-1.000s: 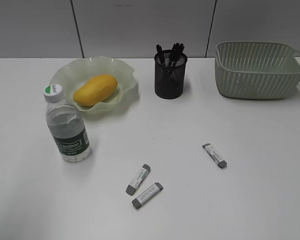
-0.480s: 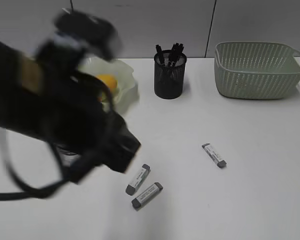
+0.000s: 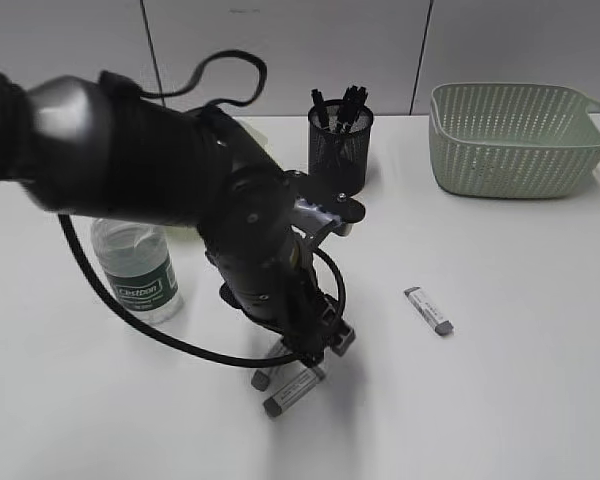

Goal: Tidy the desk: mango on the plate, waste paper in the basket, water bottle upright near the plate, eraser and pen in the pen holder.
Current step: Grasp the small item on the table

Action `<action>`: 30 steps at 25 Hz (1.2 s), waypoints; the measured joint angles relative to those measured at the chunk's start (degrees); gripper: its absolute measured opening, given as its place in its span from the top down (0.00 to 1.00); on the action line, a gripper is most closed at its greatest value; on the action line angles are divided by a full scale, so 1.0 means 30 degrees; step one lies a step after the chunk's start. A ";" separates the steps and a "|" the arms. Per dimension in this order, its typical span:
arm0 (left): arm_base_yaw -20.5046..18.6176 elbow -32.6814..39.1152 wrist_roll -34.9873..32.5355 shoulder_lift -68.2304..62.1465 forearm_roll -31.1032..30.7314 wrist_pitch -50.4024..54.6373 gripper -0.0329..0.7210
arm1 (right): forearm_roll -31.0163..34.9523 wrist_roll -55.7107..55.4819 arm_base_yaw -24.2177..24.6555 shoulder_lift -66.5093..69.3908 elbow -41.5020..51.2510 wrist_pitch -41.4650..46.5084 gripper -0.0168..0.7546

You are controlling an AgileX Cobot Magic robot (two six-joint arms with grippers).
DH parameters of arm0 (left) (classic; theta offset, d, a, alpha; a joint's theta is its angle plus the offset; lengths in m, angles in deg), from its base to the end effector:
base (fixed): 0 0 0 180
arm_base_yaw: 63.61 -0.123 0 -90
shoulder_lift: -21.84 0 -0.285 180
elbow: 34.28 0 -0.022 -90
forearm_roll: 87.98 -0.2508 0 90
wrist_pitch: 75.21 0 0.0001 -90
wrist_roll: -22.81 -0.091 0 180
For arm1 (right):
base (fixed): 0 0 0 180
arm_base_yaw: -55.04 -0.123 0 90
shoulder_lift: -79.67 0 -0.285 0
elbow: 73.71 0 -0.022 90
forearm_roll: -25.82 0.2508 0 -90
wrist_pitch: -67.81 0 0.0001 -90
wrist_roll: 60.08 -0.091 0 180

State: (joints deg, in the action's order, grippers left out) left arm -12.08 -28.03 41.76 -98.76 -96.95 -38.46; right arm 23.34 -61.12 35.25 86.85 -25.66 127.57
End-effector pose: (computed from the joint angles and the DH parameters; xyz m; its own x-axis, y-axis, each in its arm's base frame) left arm 0.2461 -0.2961 0.1487 -0.7385 0.6037 -0.3001 0.6256 0.7796 0.0289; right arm -0.0053 -0.0055 0.2812 -0.3960 -0.1464 -0.9065 -0.3079 0.9512 -0.0191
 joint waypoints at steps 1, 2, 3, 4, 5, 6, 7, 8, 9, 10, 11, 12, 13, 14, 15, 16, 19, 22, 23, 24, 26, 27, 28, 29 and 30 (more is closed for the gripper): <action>-0.0258 -0.0207 0.0000 -0.0423 0.0000 0.0022 0.35 | 0.0000 0.0000 0.0000 0.0000 0.0000 0.0000 0.48; -0.0529 -0.0367 0.0005 -0.0788 0.0000 0.0151 0.37 | 0.0000 0.0000 0.0000 0.0000 0.0000 0.0000 0.48; -0.0810 -0.0543 0.0022 -0.1096 -0.0016 0.0332 0.38 | 0.0000 0.0000 0.0000 0.0000 0.0000 0.0000 0.48; -0.1017 -0.0674 0.0022 -0.1300 -0.0016 0.0471 0.40 | 0.0000 0.0000 0.0000 0.0000 0.0000 0.0000 0.48; -0.1224 -0.0721 0.0041 -0.1502 -0.0016 0.0536 0.42 | 0.0000 0.0000 0.0000 0.0000 0.0000 0.0000 0.48; -0.1374 -0.0760 0.0078 -0.1598 0.0059 0.0543 0.43 | 0.0000 0.0000 0.0000 0.0000 0.0000 0.0000 0.48; -0.1412 -0.0833 0.0078 -0.1598 0.0062 0.0543 0.45 | 0.0000 0.0000 0.0000 0.0000 0.0000 0.0000 0.48; -0.1428 -0.0863 0.0078 -0.1598 0.0029 0.0424 0.46 | 0.0000 0.0000 0.0000 0.0000 0.0000 0.0000 0.48; -0.1434 -0.0905 0.0078 -0.1621 0.0029 0.0336 0.48 | 0.0000 0.0000 0.0000 0.0000 0.0000 0.0000 0.48; -0.1434 -0.0904 0.0078 -0.1621 0.0049 0.0266 0.48 | 0.0000 0.0000 0.0000 0.0000 0.0000 0.0000 0.48; -0.1434 -0.0904 0.0078 -0.1621 0.0095 0.0182 0.49 | 0.0000 0.0000 0.0000 0.0000 0.0000 0.0000 0.48; -0.1434 -0.0904 0.0078 -0.1621 0.0178 0.0139 0.49 | 0.0000 0.0000 0.0000 0.0000 0.0000 0.0000 0.48; -0.1415 -0.0904 0.0078 -0.1621 0.0239 0.0139 0.49 | 0.0000 0.0000 0.0000 0.0000 0.0000 0.0000 0.48; -0.1415 -0.0904 0.0078 -0.1621 0.0379 0.0139 0.50 | 0.0000 0.0000 0.0000 0.0000 0.0000 0.0000 0.48; -0.1415 -0.0904 0.0078 -0.1621 0.0531 0.0161 0.50 | 0.0000 0.0000 0.0000 0.0000 0.0000 0.0000 0.48; -0.1415 -0.0904 0.0078 -0.1621 0.0711 0.0226 0.50 | 0.0000 0.0000 0.0000 0.0000 0.0000 0.0000 0.48; -0.1399 -0.0904 0.0060 -0.1621 0.1273 0.0326 0.50 | 0.0000 0.0000 0.0000 0.0000 0.0000 0.0000 0.49; -0.1319 -0.0904 -0.0066 -0.1686 0.1467 0.0262 0.50 | 0.0000 0.0000 0.0000 0.0000 0.0000 0.0000 0.49; -0.1295 -0.0904 -0.0066 -0.1769 0.1483 0.0195 0.50 | 0.0000 0.0000 0.0000 0.0000 0.0000 0.0000 0.49; -0.1288 -0.0904 -0.0066 -0.1895 0.1504 0.0171 0.50 | 0.0000 0.0000 0.0000 0.0000 0.0000 0.0000 0.49; -0.1252 -0.0907 -0.0081 -0.2174 0.1524 0.0123 0.50 | 0.0000 0.0000 0.0000 0.0000 0.0000 0.0000 0.49; -0.1252 -0.0927 -0.0081 -0.2238 0.1472 0.0123 0.51 | 0.0000 0.0000 0.0000 0.0000 0.0000 0.0000 0.49; -0.1252 -0.0926 -0.0081 -0.2263 0.1386 0.0104 0.53 | -0.0023 0.0000 0.0000 0.0000 0.0000 0.0000 0.49; -0.1252 -0.0948 -0.0081 -0.2307 0.1188 0.0104 0.59 | -0.0023 0.0000 0.0000 0.0000 0.0000 0.0000 0.49; -0.1252 -0.0948 -0.0081 -0.2305 0.0975 0.0117 0.67 | -0.0023 0.0000 0.0000 0.0000 0.0000 0.0000 0.49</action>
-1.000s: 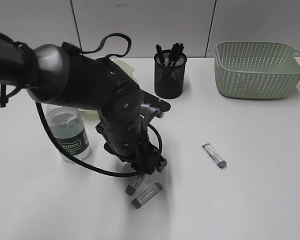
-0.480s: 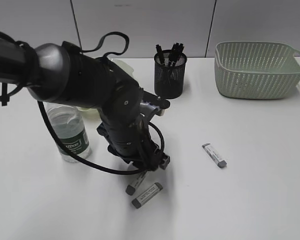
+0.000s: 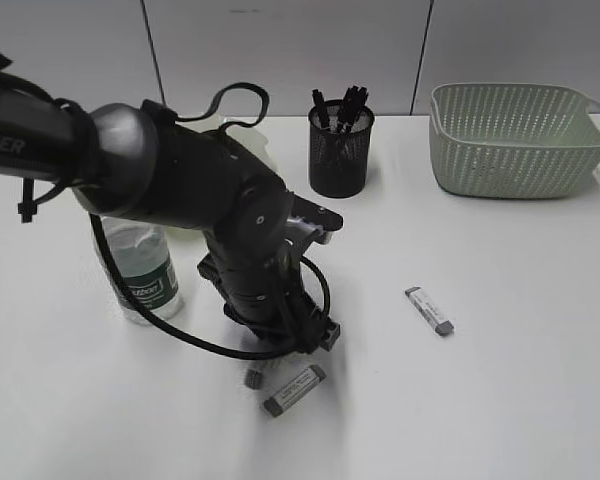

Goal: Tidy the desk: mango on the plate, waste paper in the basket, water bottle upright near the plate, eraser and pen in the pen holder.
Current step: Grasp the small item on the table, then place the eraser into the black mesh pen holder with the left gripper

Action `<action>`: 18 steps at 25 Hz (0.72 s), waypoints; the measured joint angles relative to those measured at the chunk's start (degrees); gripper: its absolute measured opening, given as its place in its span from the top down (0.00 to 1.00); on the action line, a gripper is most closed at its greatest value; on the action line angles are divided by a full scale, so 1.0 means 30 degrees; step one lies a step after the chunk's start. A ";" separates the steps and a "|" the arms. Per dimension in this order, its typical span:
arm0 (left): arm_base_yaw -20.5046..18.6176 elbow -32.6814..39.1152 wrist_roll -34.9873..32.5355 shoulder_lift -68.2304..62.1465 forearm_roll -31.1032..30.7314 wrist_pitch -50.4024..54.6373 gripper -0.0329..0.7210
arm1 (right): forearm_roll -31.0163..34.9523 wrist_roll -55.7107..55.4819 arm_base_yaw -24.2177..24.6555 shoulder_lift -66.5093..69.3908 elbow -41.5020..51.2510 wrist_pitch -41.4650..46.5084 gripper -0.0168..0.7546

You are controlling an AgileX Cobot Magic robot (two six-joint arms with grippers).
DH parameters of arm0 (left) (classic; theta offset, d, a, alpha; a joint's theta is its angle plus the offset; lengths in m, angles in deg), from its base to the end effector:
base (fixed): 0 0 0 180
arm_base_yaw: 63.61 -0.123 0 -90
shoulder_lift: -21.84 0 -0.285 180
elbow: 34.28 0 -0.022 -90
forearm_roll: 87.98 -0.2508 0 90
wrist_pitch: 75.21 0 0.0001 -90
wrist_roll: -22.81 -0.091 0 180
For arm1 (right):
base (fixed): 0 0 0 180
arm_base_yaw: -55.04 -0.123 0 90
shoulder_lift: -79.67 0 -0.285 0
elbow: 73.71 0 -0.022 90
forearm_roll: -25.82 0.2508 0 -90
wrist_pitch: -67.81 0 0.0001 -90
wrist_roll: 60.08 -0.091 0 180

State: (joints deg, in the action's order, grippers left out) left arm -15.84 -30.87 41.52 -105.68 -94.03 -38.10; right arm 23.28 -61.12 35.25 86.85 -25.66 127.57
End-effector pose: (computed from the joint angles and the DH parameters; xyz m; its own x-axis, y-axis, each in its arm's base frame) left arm 0.2707 -0.2896 0.1125 -0.8131 0.5396 -0.2186 0.5510 0.8344 0.0100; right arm -0.0053 -0.0056 0.2812 -0.3959 -0.1469 -0.9065 -0.3073 0.9514 -0.0200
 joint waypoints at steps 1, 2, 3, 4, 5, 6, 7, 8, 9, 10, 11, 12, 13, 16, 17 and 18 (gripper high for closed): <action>0.0000 0.0000 0.0000 0.0000 -0.0193 -0.0141 0.74 | 0.0000 0.0000 0.0000 0.0000 0.0000 0.0000 0.49; 0.0000 0.0000 -0.0006 0.0023 -0.0337 -0.0501 0.78 | 0.0000 0.0000 0.0000 0.0000 0.0000 0.0000 0.49; 0.0000 0.0000 -0.0006 0.0091 -0.0395 -0.1264 0.77 | -0.0018 0.0000 0.0000 0.0000 0.0000 0.0000 0.49; 0.0000 0.0018 -0.0006 0.0263 -0.0475 -0.2267 0.77 | -0.0013 0.0000 0.0000 0.0000 0.0000 0.0000 0.49; -0.0040 0.0034 -0.0006 0.0560 -0.0567 -0.3273 0.77 | -0.0035 0.0000 0.0000 0.0000 0.0000 0.0000 0.49; -0.0149 0.0034 -0.0006 0.0896 -0.0716 -0.4836 0.77 | -0.0056 0.0000 0.0000 0.0000 0.0000 -0.0019 0.49; -0.0352 0.0034 -0.0023 0.1353 -0.0885 -0.6759 0.77 | -0.0056 0.0000 0.0000 0.0000 0.0000 -0.0019 0.49; -0.0687 0.0034 -0.0022 0.1742 -0.1130 -0.9158 0.77 | -0.0056 0.0000 0.0000 0.0000 0.0000 -0.0019 0.49; -0.1073 0.0034 -0.0022 0.1939 -0.1369 -1.1445 0.77 | -0.0056 0.0000 0.0000 0.0000 0.0000 -0.0019 0.49; -0.1588 0.0017 -0.0022 0.2019 -0.1612 -1.4419 0.77 | -0.0056 0.0000 0.0000 0.0000 0.0000 -0.0019 0.49; -0.2151 -0.0008 -0.0047 0.1939 -0.1670 -1.7392 0.77 | -0.0056 0.0000 0.0000 0.0000 0.0000 -0.0019 0.49; -0.2723 -0.0146 -0.0085 0.1669 -0.1686 -1.9672 0.77 | -0.0071 0.0000 0.0000 0.0000 0.0000 -0.0019 0.49; -0.3164 -0.0467 -0.0160 0.1330 -0.1686 -2.1920 0.77 | -0.0071 0.0000 0.0000 0.0000 0.0000 -0.0019 0.49; -0.4357 -0.2345 -0.0223 -0.0341 -0.1668 -2.4328 0.77 | -0.0071 0.0000 0.0000 0.0000 0.0000 -0.0019 0.49; -0.4586 -0.3116 -0.0223 -0.0870 -0.1668 -2.4507 0.77 | -0.0071 0.0000 0.0000 0.0000 0.0000 -0.0019 0.49; -0.4723 -0.3840 -0.0223 -0.1494 -0.1668 -2.4550 0.77 | -0.0071 0.0000 0.0000 0.0000 0.0000 -0.0019 0.49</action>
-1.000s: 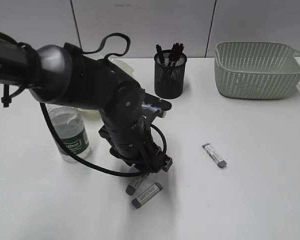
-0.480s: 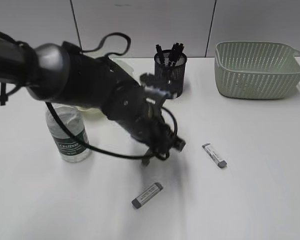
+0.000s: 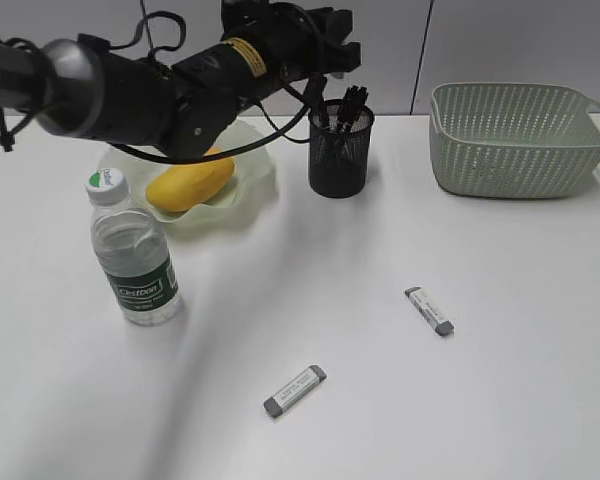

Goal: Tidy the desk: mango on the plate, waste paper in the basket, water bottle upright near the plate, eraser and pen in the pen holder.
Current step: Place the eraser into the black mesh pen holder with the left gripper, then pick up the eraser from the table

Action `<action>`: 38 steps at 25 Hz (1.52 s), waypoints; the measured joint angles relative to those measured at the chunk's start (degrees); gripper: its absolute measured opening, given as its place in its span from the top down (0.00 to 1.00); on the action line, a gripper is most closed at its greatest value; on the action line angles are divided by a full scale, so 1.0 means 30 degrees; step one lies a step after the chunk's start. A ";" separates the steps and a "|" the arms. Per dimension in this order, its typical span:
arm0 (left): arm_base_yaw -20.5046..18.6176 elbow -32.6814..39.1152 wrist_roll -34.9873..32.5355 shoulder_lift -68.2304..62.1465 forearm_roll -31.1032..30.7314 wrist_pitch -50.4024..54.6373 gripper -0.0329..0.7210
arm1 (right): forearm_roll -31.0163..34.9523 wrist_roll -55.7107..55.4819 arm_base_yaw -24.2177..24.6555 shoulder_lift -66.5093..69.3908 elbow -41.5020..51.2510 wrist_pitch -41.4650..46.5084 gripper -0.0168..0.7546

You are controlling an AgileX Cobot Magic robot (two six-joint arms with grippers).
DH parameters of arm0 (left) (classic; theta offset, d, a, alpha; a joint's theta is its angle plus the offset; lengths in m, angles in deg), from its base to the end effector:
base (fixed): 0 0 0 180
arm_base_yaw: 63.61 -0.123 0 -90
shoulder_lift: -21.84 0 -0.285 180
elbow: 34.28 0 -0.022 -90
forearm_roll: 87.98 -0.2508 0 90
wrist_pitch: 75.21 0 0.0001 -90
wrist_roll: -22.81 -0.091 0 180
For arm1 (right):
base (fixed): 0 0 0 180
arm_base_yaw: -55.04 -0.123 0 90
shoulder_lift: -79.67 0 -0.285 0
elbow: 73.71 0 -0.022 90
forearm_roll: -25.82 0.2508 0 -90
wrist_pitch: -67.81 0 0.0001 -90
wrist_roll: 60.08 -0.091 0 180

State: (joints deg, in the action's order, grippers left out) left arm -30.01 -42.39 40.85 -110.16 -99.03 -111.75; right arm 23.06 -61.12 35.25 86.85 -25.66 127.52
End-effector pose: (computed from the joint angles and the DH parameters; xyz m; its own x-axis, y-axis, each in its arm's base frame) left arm 0.4120 -0.2862 0.2165 -0.0715 -0.1416 -0.9873 0.6415 0.7514 -0.1542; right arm -0.0052 -0.0059 0.2813 -0.3945 -0.1485 -0.9068 -0.3052 0.9520 -0.0231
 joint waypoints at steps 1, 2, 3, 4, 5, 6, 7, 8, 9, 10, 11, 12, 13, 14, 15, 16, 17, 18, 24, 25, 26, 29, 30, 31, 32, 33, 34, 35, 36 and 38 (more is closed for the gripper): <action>-0.0066 -0.0574 0.0000 -0.0612 0.0000 -0.0016 0.77 | 0.0000 0.0000 0.0000 0.0000 0.0000 0.0000 0.49; -0.0070 -0.1188 0.0000 -0.1082 0.0000 -0.0043 0.77 | 0.0000 0.0000 0.0000 0.0000 0.0000 0.0000 0.49; -0.0070 -0.1693 -0.0003 -0.1619 -0.0017 -0.0070 0.77 | 0.0000 0.0000 0.0000 0.0000 0.0000 0.0000 0.49; -0.0070 -0.2030 -0.0020 -0.2082 -0.0017 -0.0109 0.77 | 0.0000 0.0000 0.0000 0.0000 0.0000 0.0000 0.49; -0.0070 -0.2315 -0.0040 -0.2480 -0.0038 -0.0106 0.77 | 0.0000 0.0000 0.0000 0.0000 0.0000 0.0000 0.49; -0.0070 -0.2457 -0.0055 -0.2756 -0.0080 -0.0106 0.77 | 0.0000 0.0000 0.0000 0.0000 0.0000 0.0000 0.49; -0.0070 -0.2523 -0.0055 -0.2997 -0.0085 -0.0038 0.77 | 0.0000 0.0000 0.0000 0.0000 0.0000 0.0000 0.49; -0.0070 -0.2567 -0.0055 -0.3167 -0.0107 0.0255 0.77 | 0.0000 0.0000 0.0000 0.0000 0.0000 0.0000 0.49; -0.0070 -0.2568 -0.0055 -0.3248 -0.0112 0.0545 0.75 | 0.0000 0.0000 0.0000 0.0000 0.0000 0.0000 0.49; -0.0070 -0.2568 -0.0055 -0.3287 -0.0128 0.0780 0.71 | 0.0000 0.0000 0.0000 0.0000 0.0000 0.0000 0.49; -0.0070 -0.2568 -0.0055 -0.3305 -0.0128 0.0910 0.66 | 0.0000 0.0000 0.0000 0.0000 0.0000 -0.0014 0.49; -0.0070 -0.2585 -0.0055 -0.3305 -0.0146 0.0912 0.59 | 0.0000 0.0000 0.0000 0.0000 0.0000 -0.0014 0.49; -0.0093 -0.2604 -0.0055 -0.3288 -0.0146 0.0912 0.53 | 0.0000 0.0000 0.0000 0.0000 0.0000 -0.0014 0.49; -0.0133 -0.2604 -0.0055 -0.3269 -0.0146 0.0912 0.47 | 0.0000 0.0000 0.0000 0.0000 0.0000 -0.0014 0.50; -0.0156 -0.2604 -0.0055 -0.3216 -0.0161 0.0912 0.44 | 0.0000 0.0000 0.0000 0.0000 0.0000 -0.0014 0.50; -0.0174 -0.2604 -0.0055 -0.3146 -0.0161 0.0926 0.40 | 0.0000 0.0000 0.0000 0.0000 0.0000 -0.0014 0.50; -0.0217 -0.2604 -0.0055 -0.3018 -0.0161 0.0996 0.38 | 0.0000 0.0000 0.0000 0.0000 0.0000 -0.0014 0.51; -0.0233 -0.2604 -0.0055 -0.2715 -0.0181 0.1418 0.37 | 0.0000 0.0000 0.0000 0.0000 0.0000 -0.0014 0.51; -0.0105 -0.2527 -0.0105 0.1999 -0.0551 1.2872 0.48 | -0.0023 0.0000 0.0000 0.0000 0.0000 -0.0014 0.51; -0.0105 -0.2273 -0.0409 0.2987 -0.0813 1.4921 0.52 | -0.0023 0.0000 0.0000 0.0000 0.0000 -0.0014 0.51; -0.0105 -0.1842 -0.0917 0.3993 -0.1042 1.6442 0.57 | -0.0023 0.0000 0.0000 0.0000 0.0000 -0.0014 0.51; -0.0105 0.1137 -0.2172 0.7270 -0.1279 2.0425 0.67 | -0.0023 0.0000 0.0000 0.0000 0.0000 -0.0014 0.51; -0.0105 0.2510 -0.2300 0.8616 -0.1284 2.1409 0.68 | -0.0023 0.0000 0.0000 0.0000 0.0000 -0.0014 0.51; -0.0105 0.3901 -0.2422 0.9824 -0.1284 2.2703 0.68 | -0.0023 0.0000 0.0000 0.0000 0.0000 -0.0020 0.51; -0.0105 0.5255 -0.2489 1.1358 -0.1284 2.4039 0.68 | -0.0023 0.0000 0.0000 0.0000 0.0000 -0.0020 0.51; -0.0105 0.6328 -0.2507 1.2972 -0.1265 2.5368 0.68 | -0.0023 0.0000 0.0000 0.0000 0.0000 -0.0020 0.51; -0.0105 0.7539 -0.2507 1.4361 -0.1157 2.6377 0.68 | -0.0023 0.0000 0.0000 0.0000 0.0000 -0.0020 0.51; -0.0105 0.8669 -0.2522 1.6060 -0.1002 2.7549 0.67 | -0.0023 0.0000 0.0000 0.0000 0.0000 -0.0020 0.51; -0.0105 0.9547 -0.2522 1.7802 -0.0753 2.8622 0.67 | -0.0023 0.0000 0.0000 0.0000 0.0000 -0.0020 0.51; -0.0105 1.1435 -0.2522 2.1036 -0.0048 3.0142 0.65 | -0.0023 0.0000 0.0000 0.0000 0.0000 -0.0036 0.51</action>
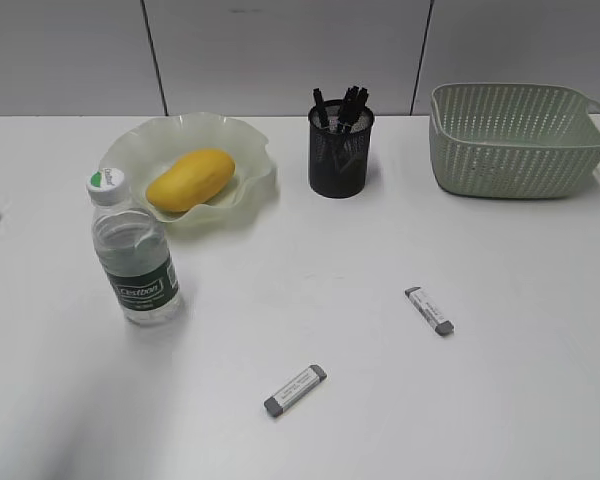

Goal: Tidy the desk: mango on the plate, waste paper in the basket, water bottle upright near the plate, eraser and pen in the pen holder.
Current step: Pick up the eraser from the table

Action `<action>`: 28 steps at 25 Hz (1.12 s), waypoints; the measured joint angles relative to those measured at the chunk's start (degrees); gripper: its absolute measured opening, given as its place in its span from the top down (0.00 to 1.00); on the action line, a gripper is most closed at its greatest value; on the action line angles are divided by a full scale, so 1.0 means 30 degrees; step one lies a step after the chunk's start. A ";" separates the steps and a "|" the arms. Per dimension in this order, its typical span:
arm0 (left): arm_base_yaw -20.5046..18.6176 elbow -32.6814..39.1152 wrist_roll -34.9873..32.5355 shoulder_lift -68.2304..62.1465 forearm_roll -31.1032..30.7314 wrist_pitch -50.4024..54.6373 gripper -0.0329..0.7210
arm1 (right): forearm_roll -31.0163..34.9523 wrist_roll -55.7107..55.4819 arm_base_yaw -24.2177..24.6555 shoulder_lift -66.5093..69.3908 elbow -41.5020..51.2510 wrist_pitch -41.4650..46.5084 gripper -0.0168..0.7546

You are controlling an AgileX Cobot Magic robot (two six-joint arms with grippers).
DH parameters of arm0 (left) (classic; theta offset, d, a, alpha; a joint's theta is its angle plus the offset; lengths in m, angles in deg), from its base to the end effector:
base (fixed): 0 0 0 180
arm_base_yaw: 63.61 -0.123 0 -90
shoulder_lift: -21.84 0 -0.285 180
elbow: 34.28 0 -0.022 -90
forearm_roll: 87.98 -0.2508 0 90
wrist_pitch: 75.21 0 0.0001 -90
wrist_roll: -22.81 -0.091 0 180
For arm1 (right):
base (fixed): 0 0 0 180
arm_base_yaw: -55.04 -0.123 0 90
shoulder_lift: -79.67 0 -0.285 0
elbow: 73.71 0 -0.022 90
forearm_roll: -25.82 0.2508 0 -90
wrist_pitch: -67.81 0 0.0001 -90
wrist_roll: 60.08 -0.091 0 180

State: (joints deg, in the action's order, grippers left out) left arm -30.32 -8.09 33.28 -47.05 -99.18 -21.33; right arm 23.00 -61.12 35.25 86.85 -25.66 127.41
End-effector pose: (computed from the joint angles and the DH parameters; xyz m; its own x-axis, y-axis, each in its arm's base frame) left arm 0.1717 -0.0957 0.3120 -0.7421 0.4087 -0.5312 0.4250 0.8998 0.0986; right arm -0.0051 -0.0059 0.2815 -0.3926 -0.1485 -0.9076 -0.3047 0.9522 -0.0239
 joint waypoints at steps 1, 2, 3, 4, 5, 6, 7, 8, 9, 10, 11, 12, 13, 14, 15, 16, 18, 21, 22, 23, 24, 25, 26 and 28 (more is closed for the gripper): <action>0.0000 0.0850 0.0000 0.1775 0.0275 0.0493 0.65 | 0.0000 0.0000 0.0000 0.0000 0.0000 0.0000 0.51; 0.0000 0.1508 0.0000 0.3600 0.0548 0.0849 0.64 | 0.0000 0.0000 0.0000 0.0000 0.0000 0.0000 0.51; 0.0000 0.2234 0.0000 0.5596 0.0838 0.1031 0.64 | 0.0000 0.0000 0.0000 0.0000 0.0000 0.0000 0.51; 0.0000 0.2856 0.0000 0.7203 0.1024 0.1238 0.64 | -0.0021 0.0000 0.0000 0.0000 0.0000 0.0000 0.51; 0.0014 0.3408 0.0000 0.8793 0.1173 0.1392 0.64 | -0.0022 0.0000 0.0000 0.0000 0.0000 0.0000 0.51; 0.0014 0.3889 0.0000 1.0258 0.1203 0.1481 0.64 | -0.0022 0.0000 0.0000 0.0000 0.0000 0.0000 0.51; 0.0036 0.4502 0.0000 1.1448 0.1220 0.1574 0.64 | -0.0022 0.0000 0.0000 0.0000 0.0000 0.0000 0.51; 0.0036 0.5091 0.0000 1.2795 0.1262 0.1746 0.64 | -0.0022 0.0000 0.0000 0.0000 0.0000 0.0000 0.51; 0.0036 0.5574 0.0000 1.4051 0.1297 0.1911 0.64 | -0.0022 0.0000 0.0000 0.0000 0.0000 0.0000 0.51; 0.0036 0.6129 0.0000 1.5209 0.1326 0.2054 0.64 | -0.0022 0.0000 0.0000 0.0000 0.0000 0.0000 0.51; 0.0036 0.6458 -0.0024 1.6097 0.1355 0.2266 0.64 | -0.0022 0.0000 0.0000 0.0000 0.0000 0.0000 0.51; 0.0036 0.6597 -0.0024 1.7017 0.1355 0.2332 0.64 | -0.0022 0.0000 0.0000 0.0022 0.0000 0.0000 0.51; 0.0036 0.6629 -0.0041 1.7826 0.1334 0.2331 0.63 | -0.0022 0.0000 0.0000 0.0088 0.0000 0.0000 0.51; 0.0036 0.6647 -0.0041 1.8401 0.1287 0.2292 0.62 | -0.0022 0.0000 0.0000 0.0160 0.0000 0.0000 0.51; 0.0036 0.6668 -0.0041 1.8985 0.1214 0.2309 0.60 | -0.0022 0.0000 0.0000 0.0181 0.0000 0.0000 0.51; 0.0036 0.6683 -0.0041 1.9411 0.1144 0.2309 0.56 | -0.0022 0.0000 0.0000 0.0201 0.0000 0.0000 0.51; 0.0036 0.6703 -0.0041 1.9831 0.1049 0.2309 0.46 | -0.0022 0.0000 0.0000 0.0201 0.0000 0.0000 0.51; 0.0036 0.6703 -0.0041 1.9924 0.1046 0.2309 0.35 | -0.0022 0.0000 0.0000 0.0201 0.0000 0.0000 0.51; 0.0036 0.6703 -0.0041 1.9924 0.1046 0.2309 0.34 | -0.0022 0.0000 0.0000 0.0181 0.0000 0.0000 0.51; 0.0036 0.6703 -0.0041 1.9924 0.1046 0.2309 0.33 | -0.0022 0.0000 0.0000 0.0201 0.0000 0.0000 0.51; 0.0036 0.6703 -0.0041 1.9924 0.1046 0.2309 0.32 | -0.0022 0.0000 0.0000 0.0201 0.0000 0.0000 0.51; 0.0036 0.6703 -0.0041 1.9924 0.1046 0.2309 0.32 | -0.0022 0.0000 0.0000 0.0201 0.0000 0.0000 0.51; 0.0036 0.6703 -0.0059 1.9961 0.1046 0.2309 0.32 | -0.0022 0.0024 0.0000 0.0201 0.0000 -0.0004 0.51; -0.0169 0.6703 -0.0059 2.0315 0.1046 0.2293 0.32 | -0.0022 0.0024 0.0000 0.0338 -0.0065 -0.0155 0.51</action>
State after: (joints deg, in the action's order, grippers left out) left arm -30.83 12.02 33.10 13.89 -96.04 -14.45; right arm 22.93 -61.04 35.25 87.87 -25.86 126.95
